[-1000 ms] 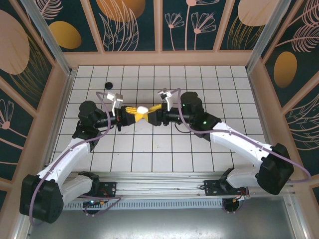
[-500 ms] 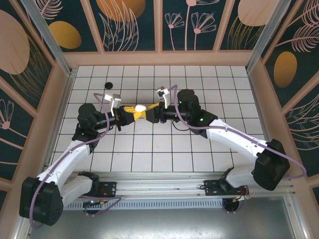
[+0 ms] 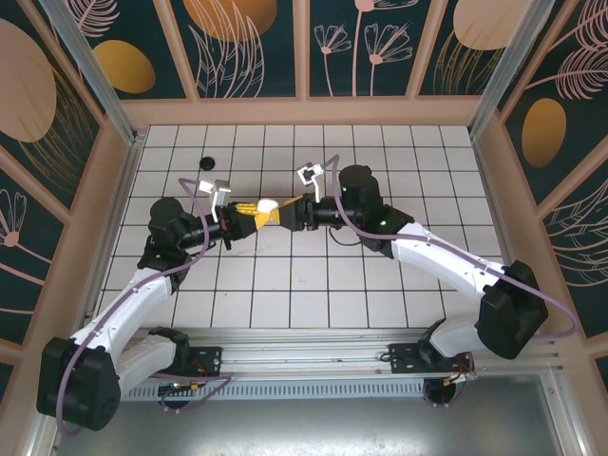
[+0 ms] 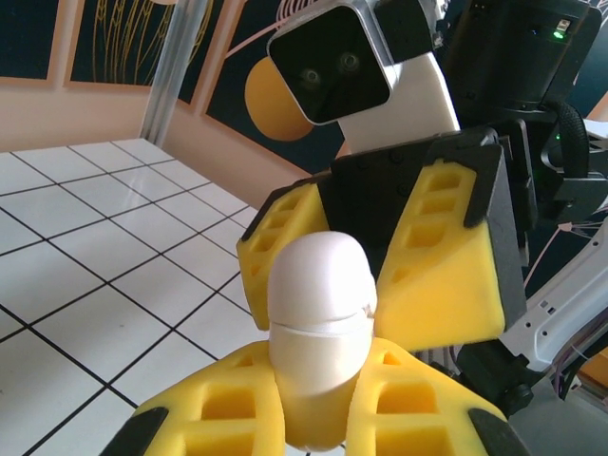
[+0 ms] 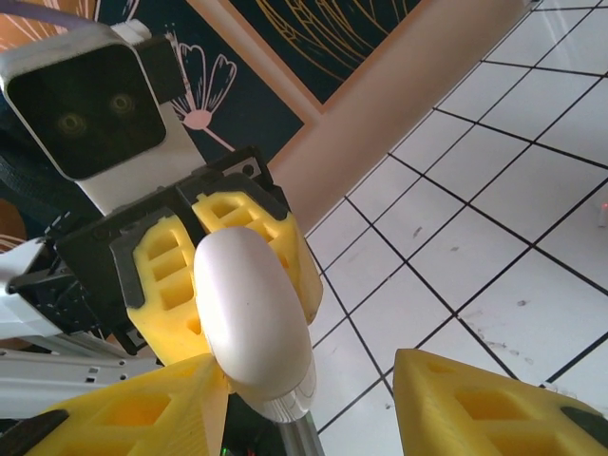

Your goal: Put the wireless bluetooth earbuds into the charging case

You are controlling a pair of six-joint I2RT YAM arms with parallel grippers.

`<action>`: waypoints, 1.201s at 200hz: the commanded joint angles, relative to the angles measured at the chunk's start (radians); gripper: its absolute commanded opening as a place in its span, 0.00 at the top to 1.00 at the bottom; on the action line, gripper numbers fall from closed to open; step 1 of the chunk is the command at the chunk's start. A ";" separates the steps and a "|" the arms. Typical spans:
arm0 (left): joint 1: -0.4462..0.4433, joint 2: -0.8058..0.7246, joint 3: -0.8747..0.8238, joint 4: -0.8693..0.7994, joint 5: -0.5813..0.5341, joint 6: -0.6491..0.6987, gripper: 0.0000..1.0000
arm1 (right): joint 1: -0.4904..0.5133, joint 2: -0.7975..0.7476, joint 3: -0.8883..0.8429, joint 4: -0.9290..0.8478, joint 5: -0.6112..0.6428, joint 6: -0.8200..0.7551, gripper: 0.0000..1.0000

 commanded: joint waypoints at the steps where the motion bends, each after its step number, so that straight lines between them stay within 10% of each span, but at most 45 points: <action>1: -0.014 -0.035 -0.006 0.050 0.115 0.015 1.00 | -0.054 0.016 0.010 0.122 0.038 0.068 0.52; 110: -0.015 -0.058 0.001 0.016 0.044 0.019 1.00 | -0.061 0.020 0.027 0.068 0.018 0.082 0.52; 240: -0.014 -0.154 0.045 -0.295 -0.285 0.164 1.00 | -0.106 0.219 0.273 -0.274 0.338 0.043 0.53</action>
